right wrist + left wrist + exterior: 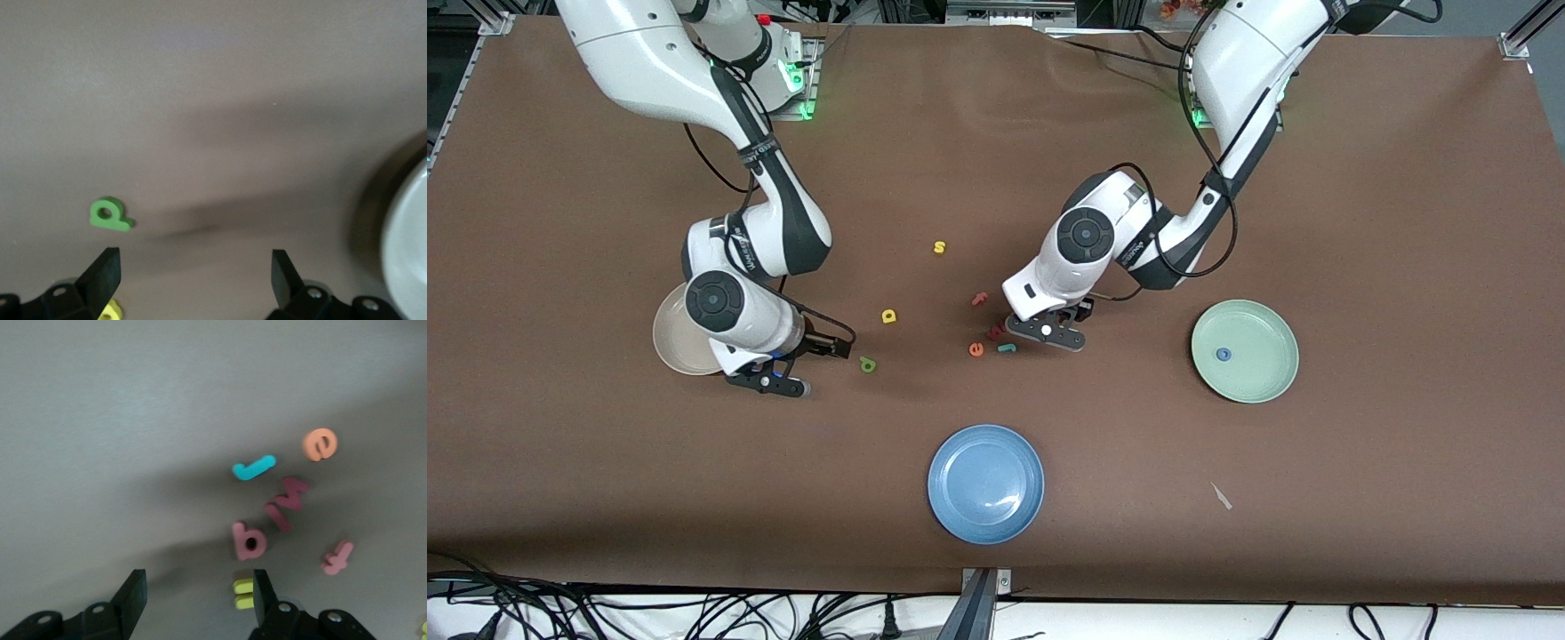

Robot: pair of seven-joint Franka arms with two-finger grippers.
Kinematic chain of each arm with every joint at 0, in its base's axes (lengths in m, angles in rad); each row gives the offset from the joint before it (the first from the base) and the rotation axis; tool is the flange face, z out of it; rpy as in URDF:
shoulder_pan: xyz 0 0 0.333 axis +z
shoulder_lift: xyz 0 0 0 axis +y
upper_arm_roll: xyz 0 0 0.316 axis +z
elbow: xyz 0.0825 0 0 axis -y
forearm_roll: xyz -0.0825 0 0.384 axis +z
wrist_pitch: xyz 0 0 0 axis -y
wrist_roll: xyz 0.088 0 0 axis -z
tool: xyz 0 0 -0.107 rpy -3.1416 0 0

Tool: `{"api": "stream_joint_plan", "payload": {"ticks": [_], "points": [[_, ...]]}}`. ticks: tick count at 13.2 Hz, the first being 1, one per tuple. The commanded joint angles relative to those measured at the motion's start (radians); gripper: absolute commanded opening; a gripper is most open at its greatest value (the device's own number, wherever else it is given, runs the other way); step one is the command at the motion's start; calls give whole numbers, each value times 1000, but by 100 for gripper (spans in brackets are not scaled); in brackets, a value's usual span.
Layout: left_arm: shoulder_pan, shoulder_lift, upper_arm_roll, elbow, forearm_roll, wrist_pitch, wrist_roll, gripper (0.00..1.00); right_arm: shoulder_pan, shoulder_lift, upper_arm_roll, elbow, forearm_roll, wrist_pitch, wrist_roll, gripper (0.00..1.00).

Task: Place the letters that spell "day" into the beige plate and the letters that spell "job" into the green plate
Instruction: 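Grasp the green p with the right gripper while the left gripper grasps the pink b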

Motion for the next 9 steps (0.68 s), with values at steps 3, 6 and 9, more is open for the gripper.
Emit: {"api": "stream_joint_plan", "payload": {"ticks": [3, 6, 9], "points": [[-63, 45, 16, 17, 27, 27, -26, 63, 24, 83, 26, 74, 18, 46, 73, 100], [-77, 79, 27, 43, 62, 73, -27, 63, 42, 110, 26, 91, 15, 48, 93, 99], [-94, 102, 43, 69, 83, 73, -27, 63, 53, 147, 26, 129, 15, 59, 110, 96]]}}
